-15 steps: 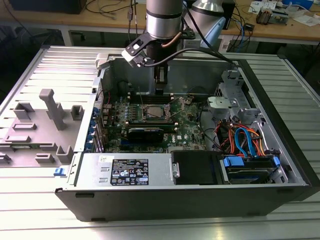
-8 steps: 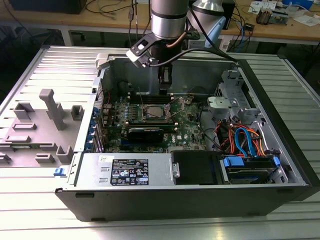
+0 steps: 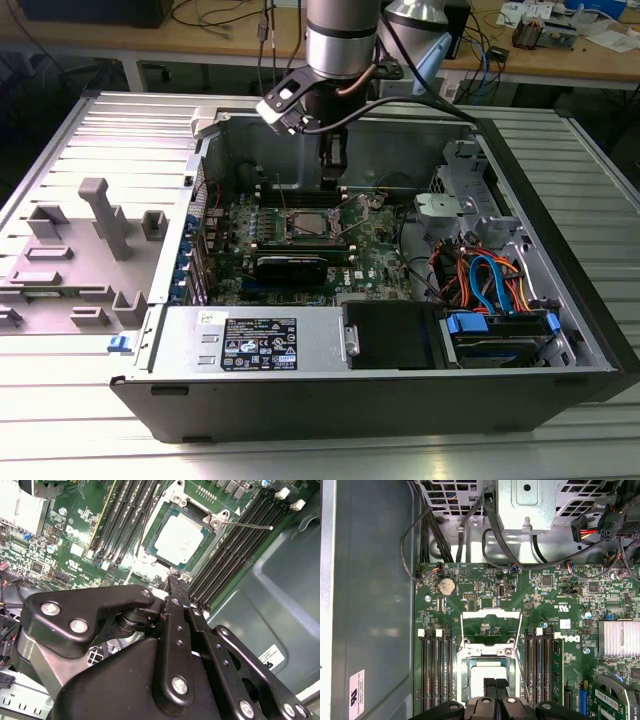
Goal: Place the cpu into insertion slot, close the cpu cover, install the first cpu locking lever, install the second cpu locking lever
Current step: 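Close the cpu cover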
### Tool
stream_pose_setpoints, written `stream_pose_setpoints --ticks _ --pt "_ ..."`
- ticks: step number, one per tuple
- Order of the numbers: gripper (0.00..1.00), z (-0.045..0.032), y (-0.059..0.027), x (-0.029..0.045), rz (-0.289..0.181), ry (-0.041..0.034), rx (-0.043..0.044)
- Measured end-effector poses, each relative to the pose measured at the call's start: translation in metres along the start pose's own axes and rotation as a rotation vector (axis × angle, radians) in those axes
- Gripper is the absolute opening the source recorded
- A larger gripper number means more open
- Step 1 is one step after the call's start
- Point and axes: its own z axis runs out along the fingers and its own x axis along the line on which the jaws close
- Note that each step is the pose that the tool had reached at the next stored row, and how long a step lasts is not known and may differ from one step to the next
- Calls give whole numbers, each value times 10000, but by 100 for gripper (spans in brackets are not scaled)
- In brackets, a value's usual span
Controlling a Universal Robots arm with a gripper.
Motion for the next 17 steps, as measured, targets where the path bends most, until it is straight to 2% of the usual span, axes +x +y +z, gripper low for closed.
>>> stream_pose_setpoints --ticks 17 --pt "11 1 44 0 -1 0 0"
